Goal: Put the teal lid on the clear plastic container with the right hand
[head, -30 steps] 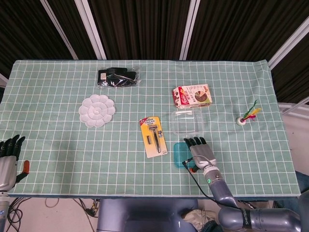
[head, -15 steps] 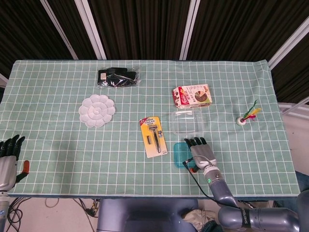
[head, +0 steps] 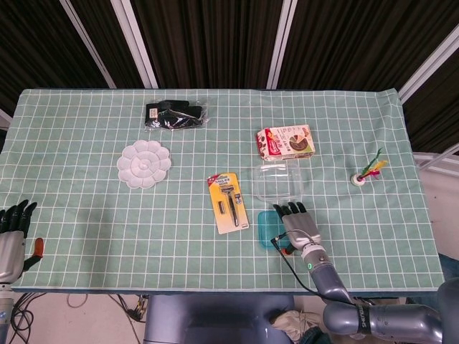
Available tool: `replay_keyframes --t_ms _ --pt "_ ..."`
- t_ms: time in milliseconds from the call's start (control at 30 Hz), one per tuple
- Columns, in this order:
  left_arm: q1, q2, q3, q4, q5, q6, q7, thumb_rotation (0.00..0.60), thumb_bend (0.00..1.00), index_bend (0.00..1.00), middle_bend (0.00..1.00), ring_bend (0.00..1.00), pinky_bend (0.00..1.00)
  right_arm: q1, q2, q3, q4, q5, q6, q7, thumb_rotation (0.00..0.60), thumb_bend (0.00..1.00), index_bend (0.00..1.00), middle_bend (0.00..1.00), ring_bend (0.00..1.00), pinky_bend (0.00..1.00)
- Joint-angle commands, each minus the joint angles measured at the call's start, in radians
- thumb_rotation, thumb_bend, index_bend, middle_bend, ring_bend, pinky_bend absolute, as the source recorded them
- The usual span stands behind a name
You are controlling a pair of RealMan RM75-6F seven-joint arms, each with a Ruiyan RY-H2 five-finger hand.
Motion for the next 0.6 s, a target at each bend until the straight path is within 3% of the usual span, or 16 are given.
replay_keyframes --t_ms 33,367,600 --pt "0.0 0.0 0.0 0.0 0.0 -0.001 0.0 0.6 0.53 0.02 0.0 0.0 0.0 0.005 -0.001 -0.005 0.004 0.006 -0.004 -0.005 0.6 0.19 0.0 0.24 0.0 0.0" --pt "0.0 0.001 0.001 -0.001 0.0 -0.001 -0.001 0.6 0.53 0.02 0.0 0.0 0.0 0.012 -0.009 -0.014 0.02 0.014 -0.009 0.0 0.6 0.19 0.0 0.24 0.0 0.0" --pt "-0.001 0.002 0.001 -0.002 -0.002 -0.003 -0.002 0.6 0.53 0.02 0.0 0.0 0.0 -0.006 -0.017 -0.007 0.029 -0.037 0.009 0.05 0.6 0.23 0.0 0.38 0.04 0.0"
